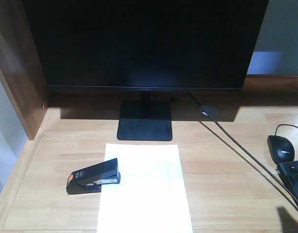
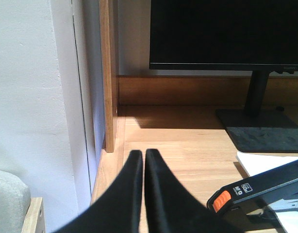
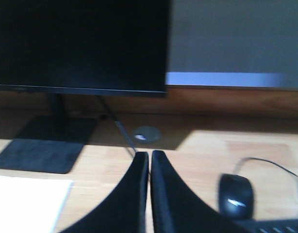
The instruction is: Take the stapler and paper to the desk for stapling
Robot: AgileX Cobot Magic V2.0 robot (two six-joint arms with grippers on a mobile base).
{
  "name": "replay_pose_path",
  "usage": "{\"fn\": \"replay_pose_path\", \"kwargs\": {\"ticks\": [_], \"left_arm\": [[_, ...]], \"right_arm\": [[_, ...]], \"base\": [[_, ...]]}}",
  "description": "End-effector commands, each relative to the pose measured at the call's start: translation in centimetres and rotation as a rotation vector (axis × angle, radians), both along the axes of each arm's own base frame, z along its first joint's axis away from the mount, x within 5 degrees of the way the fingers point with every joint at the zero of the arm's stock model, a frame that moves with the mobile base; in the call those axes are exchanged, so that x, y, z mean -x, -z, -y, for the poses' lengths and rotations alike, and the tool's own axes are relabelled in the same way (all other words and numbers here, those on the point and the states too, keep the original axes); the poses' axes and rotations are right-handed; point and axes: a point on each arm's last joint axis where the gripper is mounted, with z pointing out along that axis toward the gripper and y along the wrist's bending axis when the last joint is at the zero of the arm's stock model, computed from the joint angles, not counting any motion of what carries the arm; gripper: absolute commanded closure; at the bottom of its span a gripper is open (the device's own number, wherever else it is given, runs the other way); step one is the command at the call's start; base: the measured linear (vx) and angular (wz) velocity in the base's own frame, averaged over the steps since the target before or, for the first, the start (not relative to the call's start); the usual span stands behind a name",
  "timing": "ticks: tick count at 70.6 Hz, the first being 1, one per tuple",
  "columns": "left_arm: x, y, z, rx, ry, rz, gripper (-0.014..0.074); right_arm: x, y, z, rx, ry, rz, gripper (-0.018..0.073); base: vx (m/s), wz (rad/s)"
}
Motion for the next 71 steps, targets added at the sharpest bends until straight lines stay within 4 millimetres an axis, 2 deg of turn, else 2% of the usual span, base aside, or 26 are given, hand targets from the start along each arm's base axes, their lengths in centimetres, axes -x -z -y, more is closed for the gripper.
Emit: {"fn": "replay_pose_path", "kwargs": {"ticks": [1, 18, 38, 71], "left_arm": [[0.0, -0.4, 0.0, 0.013, -0.002, 0.075, 0.0603], [0.0, -0.4, 0.0, 0.013, -0.002, 0.075, 0.0603], [0.0, -0.4, 0.0, 0.013, -0.002, 0.075, 0.0603], [0.0, -0.4, 0.0, 0.013, -0.002, 0.073, 0.0603]], "right_arm": [[1.2, -0.4, 0.5, 0.007, 0.044, 0.126, 0.0565], [3.8, 1.8, 0.8, 0.032, 0.079, 0.216, 0.0565], [5.4, 5.7, 0.7, 0.025, 0.08, 0.282, 0.0565], [5.3, 6.0, 0.7, 0.019, 0.076, 0.25, 0.0565]], "base": [[0.0, 0.0], [0.0, 0.0], [0.0, 0.0], [0.0, 0.0]]}}
